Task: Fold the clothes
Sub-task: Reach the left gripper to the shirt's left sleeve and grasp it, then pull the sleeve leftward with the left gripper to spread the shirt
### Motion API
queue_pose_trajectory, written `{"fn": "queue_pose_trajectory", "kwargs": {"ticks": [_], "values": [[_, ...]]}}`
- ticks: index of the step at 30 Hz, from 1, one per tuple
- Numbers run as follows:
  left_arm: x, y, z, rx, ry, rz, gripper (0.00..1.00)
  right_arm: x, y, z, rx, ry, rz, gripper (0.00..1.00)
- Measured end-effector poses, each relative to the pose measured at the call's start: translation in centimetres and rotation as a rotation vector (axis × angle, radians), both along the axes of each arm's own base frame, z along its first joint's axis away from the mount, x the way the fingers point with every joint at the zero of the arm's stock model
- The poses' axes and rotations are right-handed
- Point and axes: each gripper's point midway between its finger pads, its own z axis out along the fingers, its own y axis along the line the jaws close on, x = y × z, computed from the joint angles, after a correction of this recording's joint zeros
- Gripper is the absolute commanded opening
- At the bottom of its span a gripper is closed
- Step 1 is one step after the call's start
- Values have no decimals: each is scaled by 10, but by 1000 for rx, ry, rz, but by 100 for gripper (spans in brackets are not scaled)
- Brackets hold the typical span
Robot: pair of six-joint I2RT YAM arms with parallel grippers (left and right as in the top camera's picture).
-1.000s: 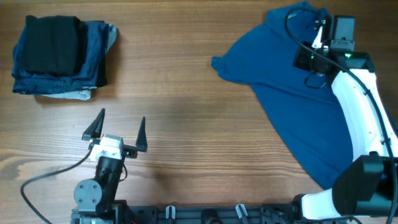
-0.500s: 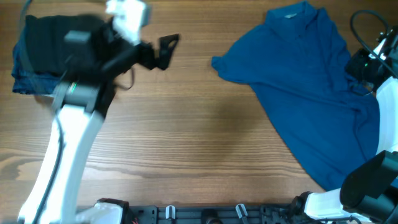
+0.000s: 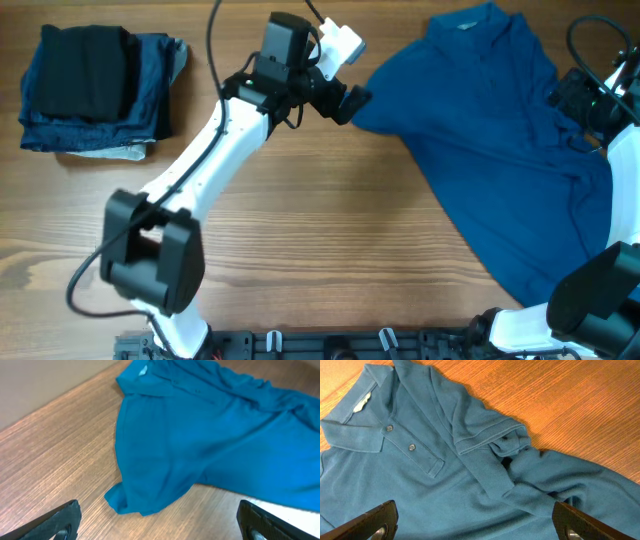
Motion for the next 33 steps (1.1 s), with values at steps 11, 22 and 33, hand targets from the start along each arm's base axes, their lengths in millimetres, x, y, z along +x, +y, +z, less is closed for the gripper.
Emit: {"fn": "queue_pose_trajectory", "kwargs": {"ticks": [11, 22, 33], "values": [[35, -18, -102, 101, -52, -46, 84, 0, 0, 0, 0, 0, 0, 99], [52, -13, -165, 174, -57, -8, 45, 0, 0, 0, 0, 0, 0, 100], [44, 12, -174, 202, 127, 165, 4, 0, 0, 0, 0, 0, 0, 100]]}}
